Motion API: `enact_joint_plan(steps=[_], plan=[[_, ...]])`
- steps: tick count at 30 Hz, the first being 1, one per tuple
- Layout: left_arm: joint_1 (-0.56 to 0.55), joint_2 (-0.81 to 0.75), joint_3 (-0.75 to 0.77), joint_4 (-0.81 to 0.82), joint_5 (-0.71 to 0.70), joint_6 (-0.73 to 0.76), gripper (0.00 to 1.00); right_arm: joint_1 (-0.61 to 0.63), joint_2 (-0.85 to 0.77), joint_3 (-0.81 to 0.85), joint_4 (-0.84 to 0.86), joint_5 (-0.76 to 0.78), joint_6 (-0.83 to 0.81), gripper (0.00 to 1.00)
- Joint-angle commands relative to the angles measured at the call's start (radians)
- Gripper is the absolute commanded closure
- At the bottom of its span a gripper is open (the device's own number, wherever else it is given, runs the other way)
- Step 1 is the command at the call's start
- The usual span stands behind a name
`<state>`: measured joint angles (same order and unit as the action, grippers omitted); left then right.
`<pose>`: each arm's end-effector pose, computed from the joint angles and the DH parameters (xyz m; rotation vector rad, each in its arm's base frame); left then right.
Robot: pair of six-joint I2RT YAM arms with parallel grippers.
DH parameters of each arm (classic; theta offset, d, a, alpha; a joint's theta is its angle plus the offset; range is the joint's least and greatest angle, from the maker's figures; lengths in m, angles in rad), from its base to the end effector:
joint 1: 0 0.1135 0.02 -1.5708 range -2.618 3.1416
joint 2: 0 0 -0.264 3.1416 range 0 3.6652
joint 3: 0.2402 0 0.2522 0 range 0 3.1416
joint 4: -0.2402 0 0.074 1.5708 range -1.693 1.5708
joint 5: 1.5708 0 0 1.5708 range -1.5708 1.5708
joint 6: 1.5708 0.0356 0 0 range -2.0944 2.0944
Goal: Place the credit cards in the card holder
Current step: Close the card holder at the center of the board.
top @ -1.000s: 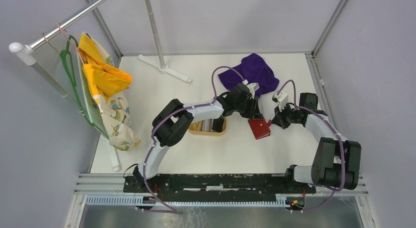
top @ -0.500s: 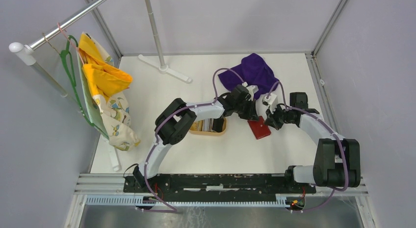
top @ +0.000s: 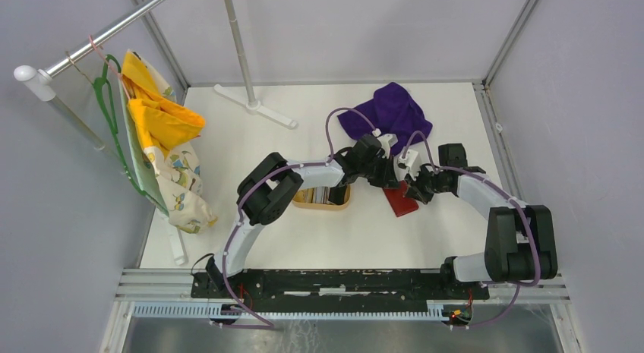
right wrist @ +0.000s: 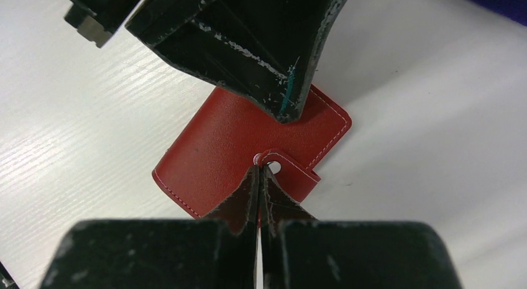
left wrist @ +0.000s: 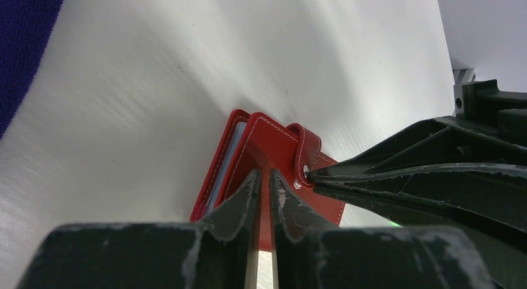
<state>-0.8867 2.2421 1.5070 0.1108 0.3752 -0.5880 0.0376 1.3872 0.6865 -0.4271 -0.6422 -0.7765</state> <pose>0.3015 -0.3904 0.1378 0.5924 2.3568 -1.1726 0.2407 0.0304 0.1684 -1.1387 2.1776 0.5608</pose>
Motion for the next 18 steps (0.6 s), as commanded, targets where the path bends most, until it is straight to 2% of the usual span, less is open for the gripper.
enact_joint_plan(steps=[1,8,14,18], plan=[[-0.011,-0.025,-0.034,-0.049,0.032,-0.027,0.84,0.006,0.013,0.045,-0.012,0.010,-0.028,1.00],[-0.011,-0.040,-0.048,-0.026,0.041,-0.033,0.83,0.007,0.026,0.057,-0.029,0.007,-0.042,1.00],[0.017,-0.158,-0.110,0.012,-0.026,-0.015,0.65,0.006,-0.029,0.036,-0.021,0.025,-0.065,1.00],[0.051,-0.199,-0.113,-0.045,-0.090,0.033,0.54,0.006,-0.027,0.036,-0.023,0.023,-0.071,1.00]])
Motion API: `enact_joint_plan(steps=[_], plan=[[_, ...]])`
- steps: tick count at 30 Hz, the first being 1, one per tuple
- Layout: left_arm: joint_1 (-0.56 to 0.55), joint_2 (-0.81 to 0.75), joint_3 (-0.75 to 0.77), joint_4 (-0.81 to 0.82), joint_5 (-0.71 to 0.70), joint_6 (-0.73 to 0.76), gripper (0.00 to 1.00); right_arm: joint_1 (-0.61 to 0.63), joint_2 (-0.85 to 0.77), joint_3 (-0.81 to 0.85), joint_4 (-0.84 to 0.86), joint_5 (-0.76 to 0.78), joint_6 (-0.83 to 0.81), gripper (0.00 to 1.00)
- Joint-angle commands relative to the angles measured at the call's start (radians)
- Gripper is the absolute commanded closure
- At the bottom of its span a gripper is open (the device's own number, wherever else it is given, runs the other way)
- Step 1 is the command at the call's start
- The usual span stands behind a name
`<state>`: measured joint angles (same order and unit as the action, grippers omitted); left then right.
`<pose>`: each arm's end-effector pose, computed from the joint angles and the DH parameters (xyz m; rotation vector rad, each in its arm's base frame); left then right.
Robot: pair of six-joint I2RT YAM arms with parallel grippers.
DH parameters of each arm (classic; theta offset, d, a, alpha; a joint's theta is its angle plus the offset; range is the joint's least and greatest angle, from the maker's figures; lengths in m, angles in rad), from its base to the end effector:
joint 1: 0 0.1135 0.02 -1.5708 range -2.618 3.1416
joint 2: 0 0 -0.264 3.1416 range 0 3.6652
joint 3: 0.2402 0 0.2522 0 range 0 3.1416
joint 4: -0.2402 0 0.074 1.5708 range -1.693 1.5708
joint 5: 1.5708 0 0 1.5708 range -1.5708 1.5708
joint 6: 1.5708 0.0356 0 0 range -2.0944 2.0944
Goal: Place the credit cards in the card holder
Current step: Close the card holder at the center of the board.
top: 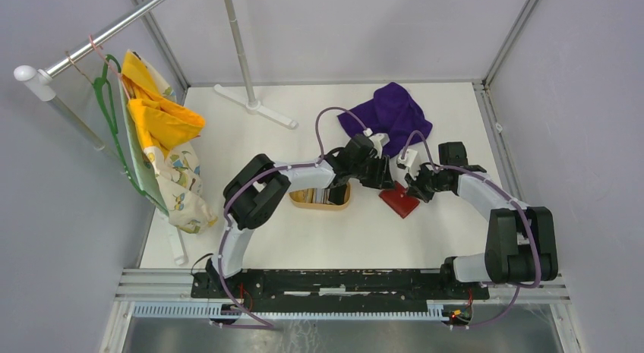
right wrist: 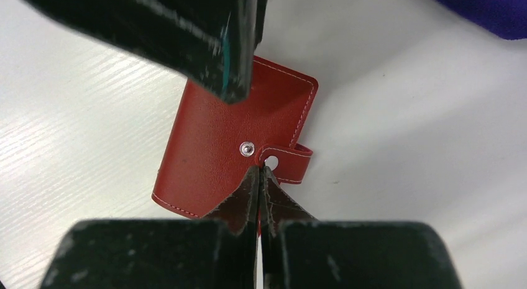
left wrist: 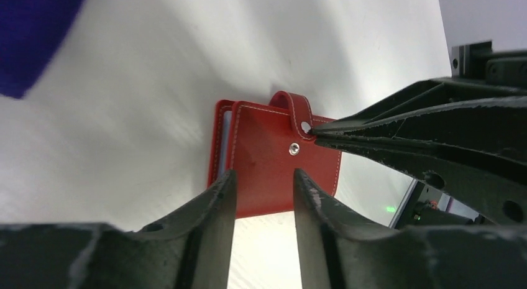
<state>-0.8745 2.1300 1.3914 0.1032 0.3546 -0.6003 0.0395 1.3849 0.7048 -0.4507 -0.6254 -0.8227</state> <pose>0.2907 -0.3670 0.1530 0.5492 2.3738 -1.1459 0.2422 0.0304 0.1725 -1.1880 2.1579 0.5245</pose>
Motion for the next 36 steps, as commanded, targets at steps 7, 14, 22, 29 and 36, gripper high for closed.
enact_joint_plan(steps=[7,14,22,29,36], plan=[[0.051,-0.066,-0.011,-0.080,-0.053,0.057,0.51,0.010,-0.026,0.019,-0.028,-0.056,-0.072,1.00],[0.029,-0.013,0.030,-0.099,0.013,0.067,0.52,0.032,-0.021,0.022,-0.059,-0.076,-0.124,1.00],[-0.038,-0.013,-0.014,-0.115,0.028,0.048,0.58,0.035,-0.029,0.024,-0.125,-0.087,-0.227,1.00],[-0.107,-0.133,-0.194,-0.007,-0.018,-0.025,0.64,0.035,-0.057,0.025,-0.197,-0.073,-0.314,1.00],[-0.103,-0.310,-0.292,0.030,-0.153,0.022,0.57,0.019,-0.099,0.021,-0.223,-0.076,-0.356,1.00]])
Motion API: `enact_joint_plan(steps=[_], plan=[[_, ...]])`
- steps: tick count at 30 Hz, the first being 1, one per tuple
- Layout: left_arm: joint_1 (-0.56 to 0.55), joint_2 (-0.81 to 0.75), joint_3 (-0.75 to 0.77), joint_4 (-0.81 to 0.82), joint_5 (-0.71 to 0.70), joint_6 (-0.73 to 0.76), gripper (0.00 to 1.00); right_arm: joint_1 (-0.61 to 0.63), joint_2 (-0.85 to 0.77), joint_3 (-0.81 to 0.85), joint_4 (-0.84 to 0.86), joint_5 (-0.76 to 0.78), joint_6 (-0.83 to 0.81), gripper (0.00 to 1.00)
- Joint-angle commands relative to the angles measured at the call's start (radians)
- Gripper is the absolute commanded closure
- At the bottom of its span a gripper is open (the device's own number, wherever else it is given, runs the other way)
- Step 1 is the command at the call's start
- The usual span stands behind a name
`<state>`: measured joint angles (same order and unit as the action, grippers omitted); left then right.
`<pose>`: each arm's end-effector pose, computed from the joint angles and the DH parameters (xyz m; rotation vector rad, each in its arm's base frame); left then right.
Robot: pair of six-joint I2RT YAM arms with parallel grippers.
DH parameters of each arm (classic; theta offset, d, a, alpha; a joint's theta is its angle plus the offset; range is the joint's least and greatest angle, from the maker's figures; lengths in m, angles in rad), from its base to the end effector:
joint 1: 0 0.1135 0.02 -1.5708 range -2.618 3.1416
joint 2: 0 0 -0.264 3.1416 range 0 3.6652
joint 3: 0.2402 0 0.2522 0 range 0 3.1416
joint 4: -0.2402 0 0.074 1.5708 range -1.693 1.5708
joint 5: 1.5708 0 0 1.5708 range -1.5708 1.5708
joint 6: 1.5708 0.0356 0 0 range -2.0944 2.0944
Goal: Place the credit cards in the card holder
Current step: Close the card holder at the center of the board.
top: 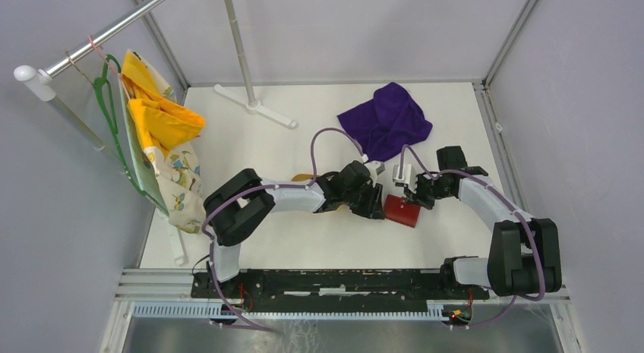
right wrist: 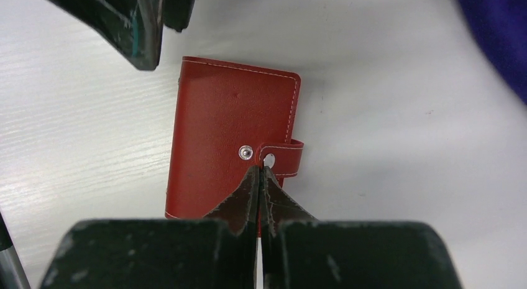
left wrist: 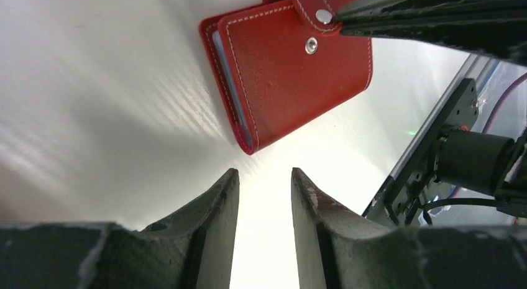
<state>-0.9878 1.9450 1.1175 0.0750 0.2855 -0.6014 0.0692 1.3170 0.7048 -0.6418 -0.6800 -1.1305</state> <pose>0.2148 -0.3440 0.1456 0.6487 2.4840 -1.0509 0.2183 0.0376 0.1808 -1.5141 1.9659 0.5556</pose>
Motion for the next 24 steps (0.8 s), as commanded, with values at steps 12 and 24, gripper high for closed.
enact_joint_plan(steps=[12,24], plan=[[0.026,0.062,0.130,0.201,0.123,-0.030,0.82,-0.027,0.012,0.033,-0.085,-0.064,-0.094,0.98],[0.026,0.186,0.158,0.125,0.067,-0.034,0.87,-0.028,-0.011,0.006,-0.045,-0.012,-0.080,0.89]])
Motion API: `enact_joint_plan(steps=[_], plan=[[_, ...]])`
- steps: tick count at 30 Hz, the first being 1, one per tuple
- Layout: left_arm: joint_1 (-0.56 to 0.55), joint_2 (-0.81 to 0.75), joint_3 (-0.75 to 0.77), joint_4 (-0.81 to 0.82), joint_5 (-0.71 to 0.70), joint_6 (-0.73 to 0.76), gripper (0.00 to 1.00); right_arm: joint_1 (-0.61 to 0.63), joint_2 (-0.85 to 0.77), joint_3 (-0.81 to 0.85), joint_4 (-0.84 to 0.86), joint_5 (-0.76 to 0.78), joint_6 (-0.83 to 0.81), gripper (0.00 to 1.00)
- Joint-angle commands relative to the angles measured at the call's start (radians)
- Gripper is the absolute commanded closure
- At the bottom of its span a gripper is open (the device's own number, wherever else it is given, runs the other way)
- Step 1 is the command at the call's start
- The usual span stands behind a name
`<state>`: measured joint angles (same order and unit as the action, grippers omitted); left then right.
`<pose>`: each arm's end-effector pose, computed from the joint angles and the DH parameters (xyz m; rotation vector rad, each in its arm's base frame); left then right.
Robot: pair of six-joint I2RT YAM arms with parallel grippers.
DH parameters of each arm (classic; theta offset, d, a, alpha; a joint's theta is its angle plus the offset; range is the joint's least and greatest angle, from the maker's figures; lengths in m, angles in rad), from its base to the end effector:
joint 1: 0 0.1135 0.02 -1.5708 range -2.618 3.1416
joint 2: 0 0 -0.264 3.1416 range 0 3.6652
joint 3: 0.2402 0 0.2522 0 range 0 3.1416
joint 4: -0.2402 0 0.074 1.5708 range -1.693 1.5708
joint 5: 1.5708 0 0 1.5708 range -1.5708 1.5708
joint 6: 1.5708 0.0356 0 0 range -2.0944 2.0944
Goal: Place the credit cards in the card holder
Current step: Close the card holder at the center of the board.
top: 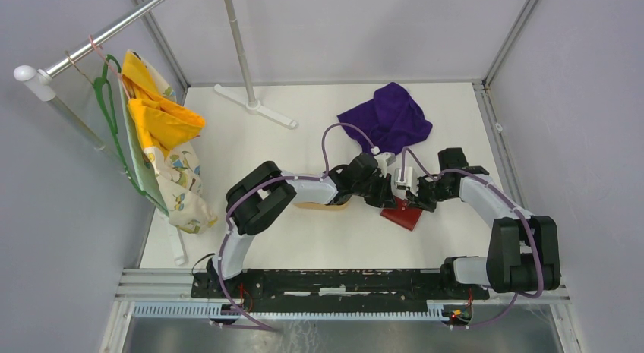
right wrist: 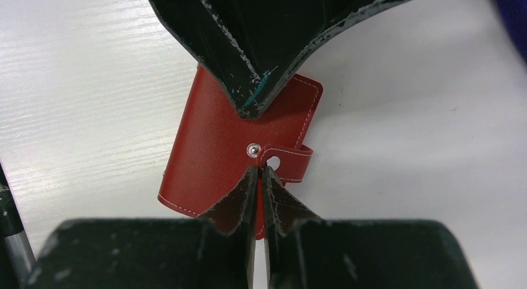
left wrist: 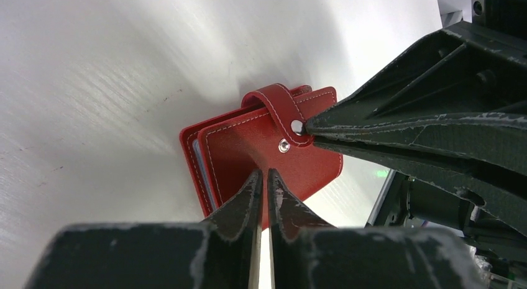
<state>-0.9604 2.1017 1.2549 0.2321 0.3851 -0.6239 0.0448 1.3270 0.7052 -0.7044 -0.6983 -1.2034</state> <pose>0.2460 -0.3750 0.1357 0.6519 2.3654 -1.2347 0.2136 0.0325 0.1775 -1.5507 1.9621 0.5931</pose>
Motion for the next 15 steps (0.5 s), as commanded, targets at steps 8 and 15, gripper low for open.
enact_joint_plan(steps=[8,15], plan=[[-0.003,0.032,-0.019,-0.032,-0.061,-0.020,0.90,-0.004,-0.073,-0.023,0.085,0.039,0.043,0.66],[-0.003,0.035,-0.025,-0.019,-0.050,-0.025,0.90,0.000,-0.082,-0.029,0.125,0.041,0.079,0.56]])
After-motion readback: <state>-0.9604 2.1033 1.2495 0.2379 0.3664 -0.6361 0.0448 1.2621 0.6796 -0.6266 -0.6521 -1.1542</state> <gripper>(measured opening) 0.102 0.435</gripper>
